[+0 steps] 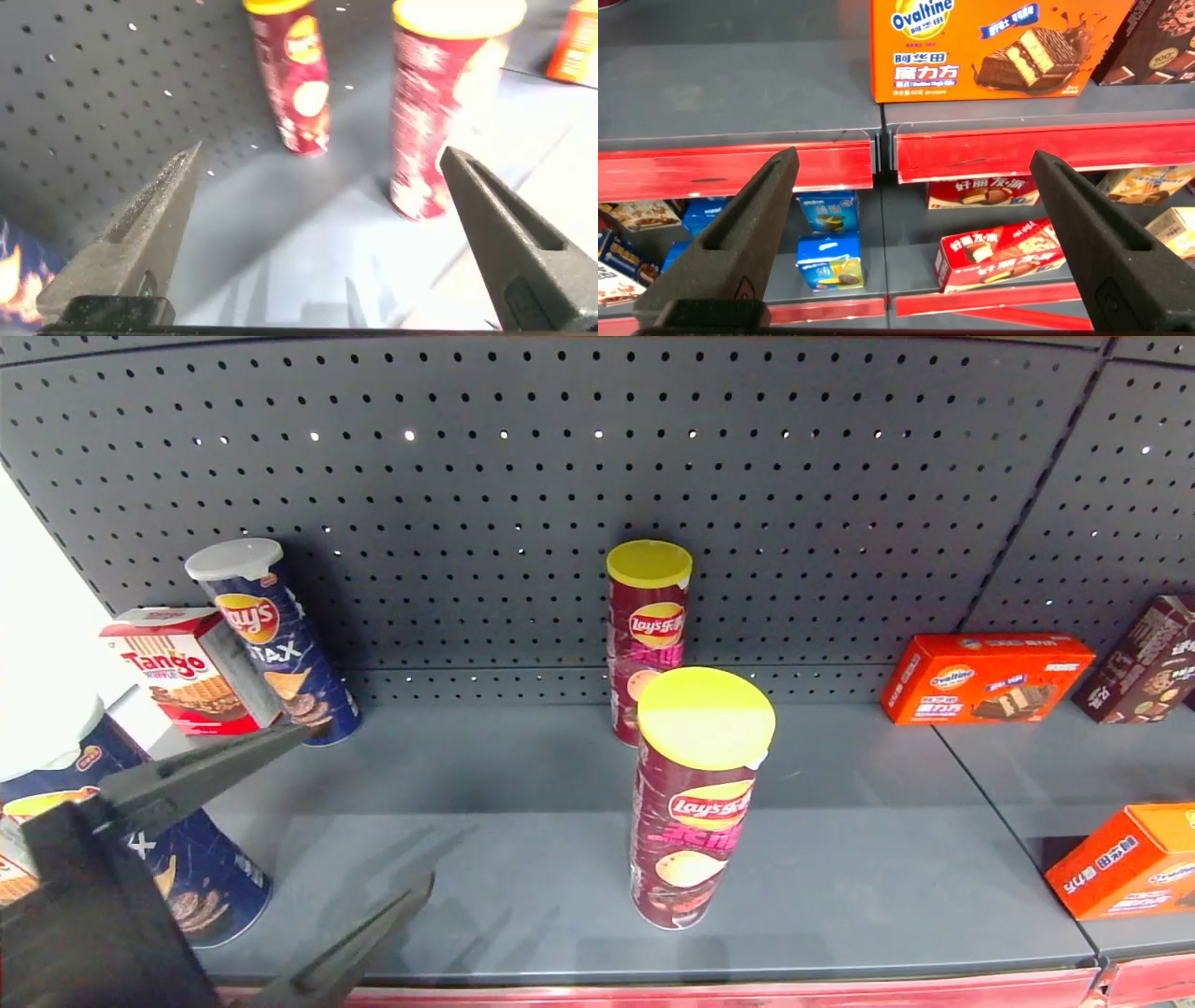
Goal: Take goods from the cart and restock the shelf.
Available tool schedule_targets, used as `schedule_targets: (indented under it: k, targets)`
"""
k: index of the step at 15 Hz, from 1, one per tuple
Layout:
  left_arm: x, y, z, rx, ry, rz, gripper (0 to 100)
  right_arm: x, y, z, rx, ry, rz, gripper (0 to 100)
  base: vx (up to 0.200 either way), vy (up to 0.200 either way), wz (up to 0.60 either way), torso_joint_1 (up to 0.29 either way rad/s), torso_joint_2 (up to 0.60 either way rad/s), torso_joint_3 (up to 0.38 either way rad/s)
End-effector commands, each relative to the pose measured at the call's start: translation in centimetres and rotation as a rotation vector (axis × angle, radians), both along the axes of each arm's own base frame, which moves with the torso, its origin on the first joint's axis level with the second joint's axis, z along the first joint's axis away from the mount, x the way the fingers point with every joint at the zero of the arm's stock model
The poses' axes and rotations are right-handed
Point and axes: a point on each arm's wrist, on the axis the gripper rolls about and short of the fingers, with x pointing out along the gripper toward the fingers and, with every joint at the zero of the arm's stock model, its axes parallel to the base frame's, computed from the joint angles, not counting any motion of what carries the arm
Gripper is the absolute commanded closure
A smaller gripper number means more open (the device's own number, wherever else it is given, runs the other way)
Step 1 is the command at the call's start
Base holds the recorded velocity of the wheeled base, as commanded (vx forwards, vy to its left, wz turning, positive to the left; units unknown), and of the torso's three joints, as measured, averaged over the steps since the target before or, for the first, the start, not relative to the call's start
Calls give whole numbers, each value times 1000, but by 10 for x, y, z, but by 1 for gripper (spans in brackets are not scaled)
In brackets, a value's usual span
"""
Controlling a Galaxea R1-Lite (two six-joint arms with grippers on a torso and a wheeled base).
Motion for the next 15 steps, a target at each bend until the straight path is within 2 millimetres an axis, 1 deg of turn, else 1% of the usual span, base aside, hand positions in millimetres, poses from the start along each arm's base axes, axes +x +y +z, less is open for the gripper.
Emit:
schedule_targets:
  k: [1, 5, 7, 8, 11, 15]
  targets:
    - [-35, 32, -22, -43, -47, -26, 0, 0, 0, 0, 0, -1, -1, 0, 0, 0, 0, 0, 0, 0]
    - [-60, 57, -50, -72, -88, -21, 0, 0, 0, 0, 0, -1, -1, 0, 0, 0, 0, 0, 0, 0]
    - [-67, 65, -57, -64, -77, -20, 0, 0, 0, 0, 0, -1, -1, 0, 0, 0, 0, 0, 0, 0]
    - [-73, 71, -65, -53, -58, -9, 0, 0, 0, 0, 0, 1, -1, 0, 0, 0, 0, 0, 0, 0]
    - [-81, 80, -77, -32, -34, 97, 0, 0, 0, 0, 0, 1, -1, 0, 0, 0, 0, 0, 0, 0]
    - [-87, 85, -85, -14, -32, 326, 0, 0, 0, 0, 0, 1, -1, 0, 0, 0, 0, 0, 0, 0]
